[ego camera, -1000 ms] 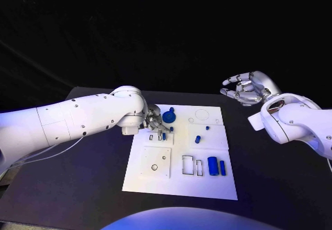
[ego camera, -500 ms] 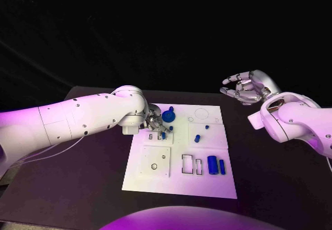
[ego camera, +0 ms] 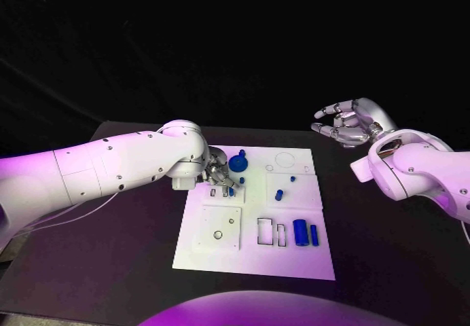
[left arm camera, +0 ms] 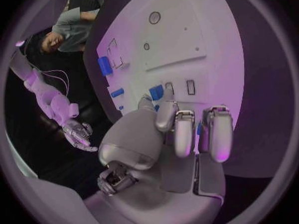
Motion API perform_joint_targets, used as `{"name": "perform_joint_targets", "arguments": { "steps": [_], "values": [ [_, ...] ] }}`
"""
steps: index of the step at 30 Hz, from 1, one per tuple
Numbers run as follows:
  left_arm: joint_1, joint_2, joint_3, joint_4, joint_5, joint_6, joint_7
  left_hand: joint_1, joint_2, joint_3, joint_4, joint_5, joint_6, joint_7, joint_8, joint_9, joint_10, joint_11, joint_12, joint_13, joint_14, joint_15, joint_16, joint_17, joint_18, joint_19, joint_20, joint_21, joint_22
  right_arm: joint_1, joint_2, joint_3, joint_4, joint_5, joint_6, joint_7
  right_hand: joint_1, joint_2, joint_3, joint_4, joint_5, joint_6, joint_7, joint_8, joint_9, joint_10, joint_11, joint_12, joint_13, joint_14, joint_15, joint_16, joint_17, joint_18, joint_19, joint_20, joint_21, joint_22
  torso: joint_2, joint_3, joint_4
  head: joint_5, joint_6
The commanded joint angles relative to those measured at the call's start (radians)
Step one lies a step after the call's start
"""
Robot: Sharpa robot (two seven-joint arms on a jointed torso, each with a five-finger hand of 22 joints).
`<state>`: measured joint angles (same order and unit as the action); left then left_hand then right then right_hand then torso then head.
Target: Assemble the parts on the task board
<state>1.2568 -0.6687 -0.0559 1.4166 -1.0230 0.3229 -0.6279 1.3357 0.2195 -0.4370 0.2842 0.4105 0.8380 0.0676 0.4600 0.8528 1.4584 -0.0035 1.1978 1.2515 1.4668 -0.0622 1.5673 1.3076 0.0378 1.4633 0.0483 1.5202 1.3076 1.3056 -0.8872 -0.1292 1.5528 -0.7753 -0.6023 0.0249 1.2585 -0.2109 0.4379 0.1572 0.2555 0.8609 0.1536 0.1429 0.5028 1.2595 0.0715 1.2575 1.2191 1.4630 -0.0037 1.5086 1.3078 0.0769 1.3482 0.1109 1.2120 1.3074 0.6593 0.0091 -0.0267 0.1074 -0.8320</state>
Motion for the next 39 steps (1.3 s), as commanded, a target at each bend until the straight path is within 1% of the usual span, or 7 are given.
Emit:
{"name": "perform_joint_targets", "arguments": {
  "steps": [1,13,20,26,28,31,39],
  "values": [
    [0.002,0.003,0.0,0.001,0.011,0.022,-0.002,0.013,0.004,-0.023,0.005,0.007,0.004,-0.002,-0.005,0.003,0.015,-0.004,0.181,0.171,0.104,-0.002,0.004,0.263,-0.014,0.046,0.0,-0.003,0.175,-0.001,0.002,0.0,-0.001,-0.009,0.012,0.001,-0.003,-0.009,0.007,0.001,0.005,-0.005,0.001,0.007,0.0,-0.004,0.001,-0.002,-0.001,0.06,0.006,-0.007,0.11,0.012,-0.006,0.0,-0.007,0.066,0.0,0.0001,0.0005,0.0,-0.002],
    [0.002,0.006,0.0,-0.001,0.026,0.019,0.001,0.078,0.013,-0.01,0.001,-0.001,0.011,-0.009,-0.013,0.014,0.014,-0.01,0.177,0.17,0.104,-0.007,0.004,0.263,-0.014,0.046,-0.004,-0.005,0.176,-0.002,0.004,0.0,-0.003,-0.009,0.014,0.001,-0.004,-0.01,0.01,0.0,0.009,-0.005,0.001,0.007,0.0,-0.004,0.001,-0.002,-0.002,0.06,0.006,-0.007,0.109,0.012,-0.006,0.0,-0.008,0.066,-0.001,-0.0004,0.0002,0.0,-0.003],
    [0.002,0.008,0.0,-0.002,0.039,0.011,0.003,0.108,0.02,-0.001,0.001,0.009,0.013,-0.011,-0.017,0.018,0.011,-0.012,0.171,0.166,0.104,-0.009,0.004,0.263,-0.014,0.045,-0.006,-0.006,0.175,-0.002,0.005,0.0,-0.004,-0.009,0.013,0.001,-0.004,-0.01,0.01,0.0,0.009,-0.005,0.001,0.008,0.0,-0.003,0.001,-0.001,-0.001,0.06,0.006,-0.007,0.109,0.012,-0.006,0.0,-0.008,0.066,0.0,0.0,0.0008,0.0,-0.005],
    [0.002,0.008,0.0,-0.003,0.057,-0.005,0.006,0.157,0.032,0.024,-0.001,-0.025,0.014,-0.014,-0.026,0.024,0.001,-0.015,0.15,0.151,0.104,-0.011,0.004,0.263,-0.013,0.041,-0.009,-0.01,0.171,-0.002,0.005,0.0,-0.007,-0.01,0.01,0.003,-0.003,-0.009,0.016,-0.003,0.014,-0.004,0.001,0.01,0.001,-0.001,0.001,0.001,0.0,0.06,0.006,-0.008,0.109,0.012,-0.006,0.0,-0.01,0.065,-0.001,0.0,0.0003,0.001,-0.006],
    [0.002,0.008,0.0,-0.004,0.06,-0.008,0.007,0.195,0.043,0.058,0.001,-0.086,0.023,-0.02,-0.023,0.037,0.001,-0.019,0.148,0.15,0.104,-0.015,0.004,0.263,-0.013,0.041,-0.012,-0.011,0.172,-0.002,0.005,0.0,-0.008,-0.011,0.01,0.002,-0.003,-0.01,0.017,-0.003,0.016,-0.004,0.001,0.01,0.001,0.0,0.0,0.002,0.0,0.06,0.006,-0.008,0.108,0.012,-0.006,0.0,-0.01,0.066,-0.001,-0.0001,0.0005,0.0,-0.004],
    [0.002,0.008,0.0,-0.005,0.063,-0.01,0.008,0.245,0.044,0.115,-0.001,-0.16,0.022,-0.027,-0.016,0.062,-0.001,-0.026,0.144,0.148,0.104,-0.021,0.004,0.263,-0.013,0.041,-0.018,-0.011,0.174,-0.002,0.005,0.0,-0.009,-0.011,0.011,0.002,-0.003,-0.01,0.021,-0.005,0.02,-0.004,0.0,0.011,0.001,0.0,0.0,0.002,-0.001,0.059,0.006,-0.009,0.107,0.012,-0.006,0.0,-0.011,0.065,-0.001,-0.0002,-0.0003,0.0,-0.004],
    [0.002,0.008,0.0,-0.006,0.073,-0.005,0.007,0.28,0.01,0.206,0.006,-0.157,0.015,-0.029,-0.016,0.089,-0.003,-0.028,0.139,0.147,0.104,-0.024,0.004,0.263,-0.013,0.041,-0.022,-0.013,0.175,-0.002,0.006,0.0,-0.011,-0.013,0.014,-0.001,-0.005,-0.012,0.027,-0.007,0.029,-0.002,0.0,0.013,0.001,0.004,0.0,0.006,0.002,0.06,0.005,-0.009,0.109,0.012,-0.006,-0.001,-0.012,0.065,0.0,0.0011,0.0007,0.0,-0.004]
  ]
}}
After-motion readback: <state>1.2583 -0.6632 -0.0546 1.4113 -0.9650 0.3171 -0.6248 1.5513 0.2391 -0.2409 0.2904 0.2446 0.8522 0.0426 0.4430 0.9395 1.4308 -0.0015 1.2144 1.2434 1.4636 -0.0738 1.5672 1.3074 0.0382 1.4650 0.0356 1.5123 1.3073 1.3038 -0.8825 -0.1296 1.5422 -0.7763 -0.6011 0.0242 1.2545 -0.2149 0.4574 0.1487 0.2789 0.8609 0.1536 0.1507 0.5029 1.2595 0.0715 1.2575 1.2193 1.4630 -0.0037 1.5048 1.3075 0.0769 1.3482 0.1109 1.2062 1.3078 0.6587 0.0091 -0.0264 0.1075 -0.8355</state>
